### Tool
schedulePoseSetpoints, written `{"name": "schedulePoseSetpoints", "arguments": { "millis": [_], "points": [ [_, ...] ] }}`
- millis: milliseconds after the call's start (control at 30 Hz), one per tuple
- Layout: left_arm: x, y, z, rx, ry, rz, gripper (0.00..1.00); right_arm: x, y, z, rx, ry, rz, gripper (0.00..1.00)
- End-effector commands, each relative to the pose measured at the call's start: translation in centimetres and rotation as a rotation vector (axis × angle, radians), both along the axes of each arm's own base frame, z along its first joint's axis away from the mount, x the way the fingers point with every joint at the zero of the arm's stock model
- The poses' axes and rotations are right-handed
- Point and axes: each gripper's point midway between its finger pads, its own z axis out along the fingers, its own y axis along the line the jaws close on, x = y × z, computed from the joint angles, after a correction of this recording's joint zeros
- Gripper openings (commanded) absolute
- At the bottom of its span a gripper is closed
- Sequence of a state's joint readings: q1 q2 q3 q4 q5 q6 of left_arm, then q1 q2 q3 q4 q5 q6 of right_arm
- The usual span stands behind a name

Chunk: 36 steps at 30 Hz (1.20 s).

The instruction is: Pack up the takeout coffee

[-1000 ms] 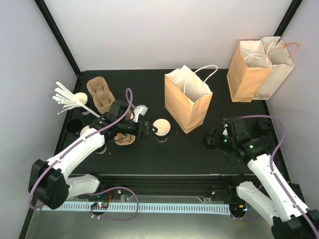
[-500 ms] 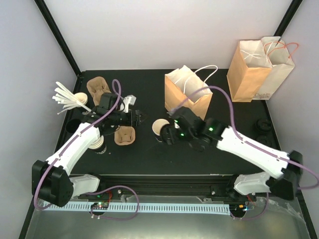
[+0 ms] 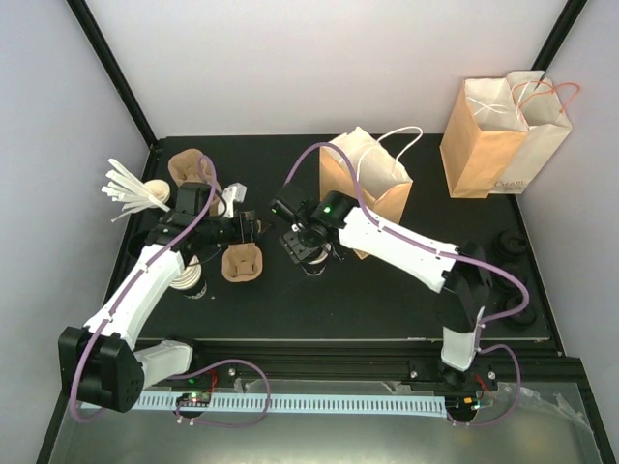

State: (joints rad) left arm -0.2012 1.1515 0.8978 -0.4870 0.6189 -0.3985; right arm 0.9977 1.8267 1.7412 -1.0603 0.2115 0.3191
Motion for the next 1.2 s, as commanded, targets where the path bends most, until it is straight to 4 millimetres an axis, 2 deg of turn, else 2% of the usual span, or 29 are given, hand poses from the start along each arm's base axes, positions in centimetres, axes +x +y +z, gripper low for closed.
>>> {"name": "schedulePoseSetpoints", "arguments": {
  "millis": [0,267,433,1167],
  "points": [
    [-0.6,-0.5,-0.4,-0.049,0.035,-0.025,0.73,0.8,-1.9,-0.6,-0.142,0.004,0.010,0.73],
    [-0.6,-1.3,-1.3,-0.085,0.067,-0.054,0.70,1.5,-2.5,-2.3,-0.208,0.032,0.025,0.75],
    [-0.5,-1.9,-1.8,-0.091,0.084,-0.067,0.69,1.6,-2.0,-3.1,-0.219,0.061,0.052,0.76],
    [-0.6,-2.4,-3.5,-0.078,0.132,-0.093,0.69,2.7,-0.5,-4.5,-0.167,0.122,0.094,0.82]
  ]
}}
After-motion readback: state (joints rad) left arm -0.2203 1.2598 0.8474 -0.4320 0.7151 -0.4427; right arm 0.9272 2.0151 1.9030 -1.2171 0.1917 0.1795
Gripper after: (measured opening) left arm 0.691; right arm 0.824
